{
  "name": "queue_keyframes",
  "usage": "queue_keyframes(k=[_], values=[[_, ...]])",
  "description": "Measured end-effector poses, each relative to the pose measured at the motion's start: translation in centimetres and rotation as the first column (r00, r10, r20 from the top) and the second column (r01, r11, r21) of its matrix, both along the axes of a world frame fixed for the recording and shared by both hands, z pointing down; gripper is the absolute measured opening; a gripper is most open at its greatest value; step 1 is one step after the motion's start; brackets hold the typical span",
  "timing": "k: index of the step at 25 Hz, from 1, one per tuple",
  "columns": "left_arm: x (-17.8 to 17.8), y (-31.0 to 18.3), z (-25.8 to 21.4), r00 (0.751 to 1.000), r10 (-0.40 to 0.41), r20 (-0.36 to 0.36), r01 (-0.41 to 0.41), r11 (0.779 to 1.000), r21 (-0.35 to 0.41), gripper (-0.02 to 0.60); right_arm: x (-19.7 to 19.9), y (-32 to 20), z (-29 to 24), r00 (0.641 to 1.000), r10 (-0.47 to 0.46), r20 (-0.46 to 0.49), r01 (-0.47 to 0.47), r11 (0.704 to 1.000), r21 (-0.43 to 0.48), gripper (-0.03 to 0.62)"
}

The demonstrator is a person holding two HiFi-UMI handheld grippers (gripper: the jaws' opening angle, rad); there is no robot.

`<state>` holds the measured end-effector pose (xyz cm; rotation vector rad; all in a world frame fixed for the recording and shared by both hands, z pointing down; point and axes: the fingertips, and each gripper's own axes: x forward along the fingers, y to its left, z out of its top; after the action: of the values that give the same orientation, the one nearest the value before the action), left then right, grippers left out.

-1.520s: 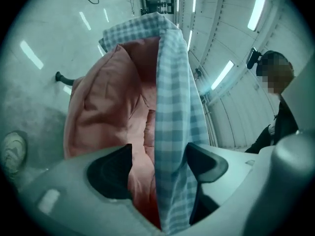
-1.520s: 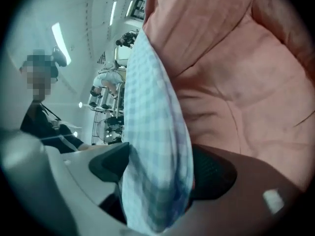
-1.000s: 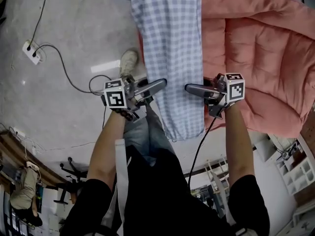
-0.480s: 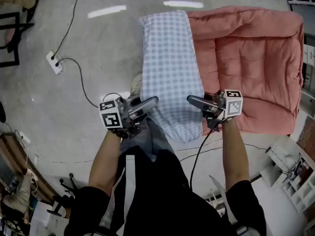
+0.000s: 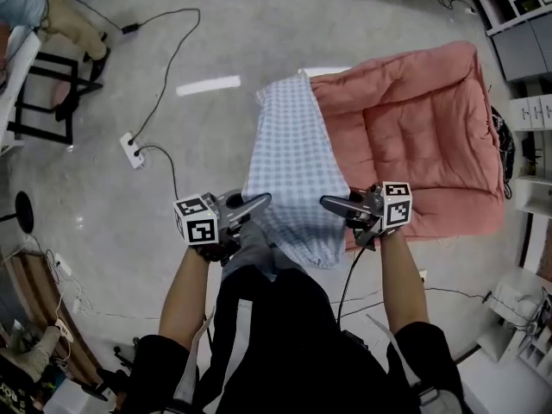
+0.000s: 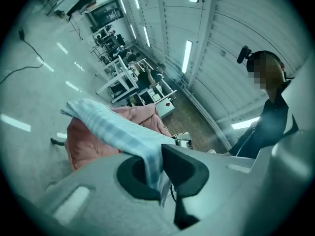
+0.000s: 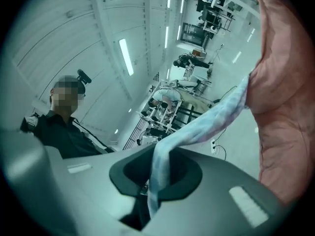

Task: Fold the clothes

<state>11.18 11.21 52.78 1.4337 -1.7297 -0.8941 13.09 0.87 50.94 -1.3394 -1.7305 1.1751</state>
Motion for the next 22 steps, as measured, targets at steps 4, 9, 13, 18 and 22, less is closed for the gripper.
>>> queue_keyframes(k=[4, 9, 13, 18, 22], values=[[-0.1, 2.0, -3.3, 0.994, 0.0, 0.109, 0.009, 0.997, -0.079, 0.02, 0.2, 1.4, -3.6, 0.996, -0.015, 0.085, 0.016, 1.0, -0.017, 0.02], [-1.1, 3.4, -8.1, 0.966, -0.005, 0.258, 0.046, 0.987, -0.154, 0.021, 0.2, 2.8, -7.5, 0.982, -0.042, 0.183, 0.046, 0.999, -0.016, 0.02], [-1.9, 5.5, -12.3, 0.936, -0.002, 0.351, 0.08, 0.975, -0.206, 0.021, -0.1, 4.8, -11.0, 0.959, -0.063, 0.278, 0.066, 0.998, -0.002, 0.02], [-2.8, 7.7, -17.1, 0.872, 0.068, 0.485, 0.093, 0.949, -0.302, 0.022, -1.4, 7.1, -16.3, 0.911, -0.066, 0.406, 0.07, 0.998, 0.005, 0.02], [-3.4, 8.0, -22.0, 0.828, 0.063, 0.557, 0.12, 0.951, -0.285, 0.021, -2.1, 7.4, -21.0, 0.851, -0.045, 0.524, 0.041, 0.999, 0.018, 0.021]])
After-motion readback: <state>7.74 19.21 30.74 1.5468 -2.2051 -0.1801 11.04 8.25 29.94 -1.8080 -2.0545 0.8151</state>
